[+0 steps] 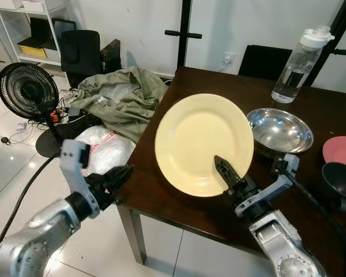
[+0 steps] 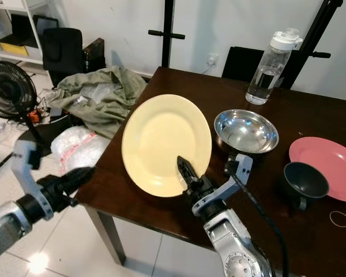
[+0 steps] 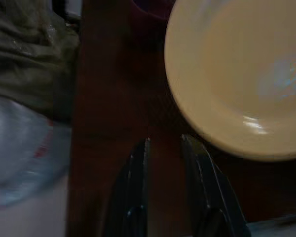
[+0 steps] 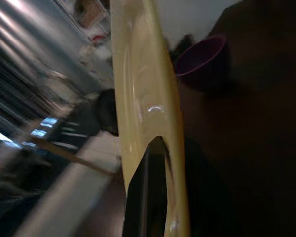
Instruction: Setting the table
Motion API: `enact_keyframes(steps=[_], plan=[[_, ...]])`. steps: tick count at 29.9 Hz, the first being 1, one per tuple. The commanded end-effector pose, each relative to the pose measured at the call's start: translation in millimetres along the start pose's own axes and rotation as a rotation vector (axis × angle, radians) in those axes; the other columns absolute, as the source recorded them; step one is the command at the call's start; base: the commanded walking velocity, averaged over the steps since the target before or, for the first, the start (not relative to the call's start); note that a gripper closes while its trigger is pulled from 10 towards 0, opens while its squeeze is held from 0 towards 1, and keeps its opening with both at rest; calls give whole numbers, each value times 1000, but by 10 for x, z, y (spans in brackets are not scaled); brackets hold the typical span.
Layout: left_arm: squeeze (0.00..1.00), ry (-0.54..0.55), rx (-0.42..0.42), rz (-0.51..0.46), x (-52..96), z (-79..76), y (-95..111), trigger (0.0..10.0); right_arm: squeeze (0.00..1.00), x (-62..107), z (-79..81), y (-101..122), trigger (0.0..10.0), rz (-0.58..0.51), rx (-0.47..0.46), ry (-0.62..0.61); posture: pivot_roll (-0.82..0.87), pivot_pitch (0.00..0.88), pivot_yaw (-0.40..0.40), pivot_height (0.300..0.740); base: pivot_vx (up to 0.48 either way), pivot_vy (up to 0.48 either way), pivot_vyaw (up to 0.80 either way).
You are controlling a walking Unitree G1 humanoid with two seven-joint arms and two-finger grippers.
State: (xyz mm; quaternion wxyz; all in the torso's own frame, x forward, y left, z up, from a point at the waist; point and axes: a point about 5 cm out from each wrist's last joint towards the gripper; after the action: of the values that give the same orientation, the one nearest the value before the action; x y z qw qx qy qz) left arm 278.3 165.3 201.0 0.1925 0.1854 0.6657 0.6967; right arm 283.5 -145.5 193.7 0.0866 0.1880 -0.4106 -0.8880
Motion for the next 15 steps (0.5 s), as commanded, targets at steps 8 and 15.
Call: enact_keyframes(steps=[8,15], plan=[[0,44,-124,2,-282,-208,-127,10000,0,27,27,8,10000,-83,251,-90,65,129,77,740,0,0,0],[0,69,-174,-25,-334,-229,-129,10000,0,202,24,-7,10000,-68,330,-116,54,133,79,740,0,0,0]])
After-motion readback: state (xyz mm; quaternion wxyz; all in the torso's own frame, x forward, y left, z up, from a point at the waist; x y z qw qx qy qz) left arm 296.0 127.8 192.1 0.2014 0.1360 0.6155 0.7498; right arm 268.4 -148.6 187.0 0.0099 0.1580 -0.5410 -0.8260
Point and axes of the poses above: a point about 5 cm out from each wrist's last joint towards the gripper, its own x axis pointing back from the gripper into the wrist, its own y axis along the axis of the wrist's last joint, z = x × y, and after that the axes turned 10 degrees about -x, right-handed
